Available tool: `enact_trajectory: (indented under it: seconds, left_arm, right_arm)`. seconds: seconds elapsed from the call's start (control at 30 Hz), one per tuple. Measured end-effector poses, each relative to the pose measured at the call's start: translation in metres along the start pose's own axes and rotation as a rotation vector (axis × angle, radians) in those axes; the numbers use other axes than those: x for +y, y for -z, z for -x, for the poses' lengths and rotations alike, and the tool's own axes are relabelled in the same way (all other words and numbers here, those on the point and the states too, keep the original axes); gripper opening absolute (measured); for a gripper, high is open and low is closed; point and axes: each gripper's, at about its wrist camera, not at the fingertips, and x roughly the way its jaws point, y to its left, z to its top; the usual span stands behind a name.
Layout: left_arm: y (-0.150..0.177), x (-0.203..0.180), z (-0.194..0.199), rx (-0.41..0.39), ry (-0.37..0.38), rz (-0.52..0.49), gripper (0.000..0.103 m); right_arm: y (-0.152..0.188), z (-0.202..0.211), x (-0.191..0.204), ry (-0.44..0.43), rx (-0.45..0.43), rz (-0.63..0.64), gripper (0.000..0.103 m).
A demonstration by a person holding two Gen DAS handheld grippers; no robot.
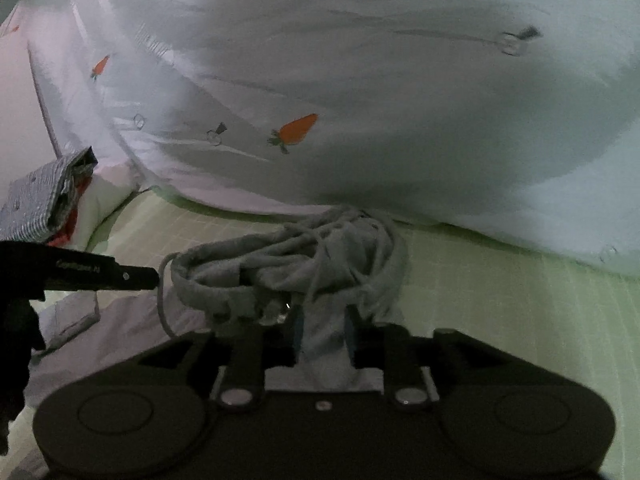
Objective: Fold clothes
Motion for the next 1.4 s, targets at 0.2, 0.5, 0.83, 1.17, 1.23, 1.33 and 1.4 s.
enact_trajectory:
  seconds: [0.2, 0.5, 0.83, 1.17, 1.23, 1.33, 1.4]
  left_arm:
    - [-0.008, 0.006, -0.021, 0.011, 0.032, 0.035, 0.041]
    - [-0.012, -0.002, -0.033, 0.031, 0.106, 0.099, 0.036]
    - [-0.005, -0.009, -0.016, 0.05, 0.145, 0.169, 0.039]
    - [0.011, -0.026, -0.011, 0.098, 0.169, 0.117, 0.041]
    - [0.011, -0.035, -0.018, 0.103, 0.157, 0.076, 0.042]
    - [0.011, -0.046, -0.032, 0.103, 0.148, 0.033, 0.036]
    - [0.012, -0.052, -0.037, 0.105, 0.131, 0.013, 0.005]
  right_arm:
    - [-0.033, -0.067, 0.02, -0.018, -0.003, 0.162, 0.039]
    - [-0.046, -0.146, 0.032, 0.024, 0.031, 0.355, 0.004]
    - [-0.017, 0.022, -0.003, 0.026, -0.181, 0.046, 0.004]
    - [0.088, 0.06, -0.021, 0.185, 0.197, -0.155, 0.02]
    - [0.088, 0.062, -0.022, 0.198, 0.19, -0.163, 0.04]
    - [0.08, 0.061, -0.026, 0.2, 0.161, -0.172, 0.039]
    - [0.073, 0.059, -0.029, 0.198, 0.144, -0.181, 0.039]
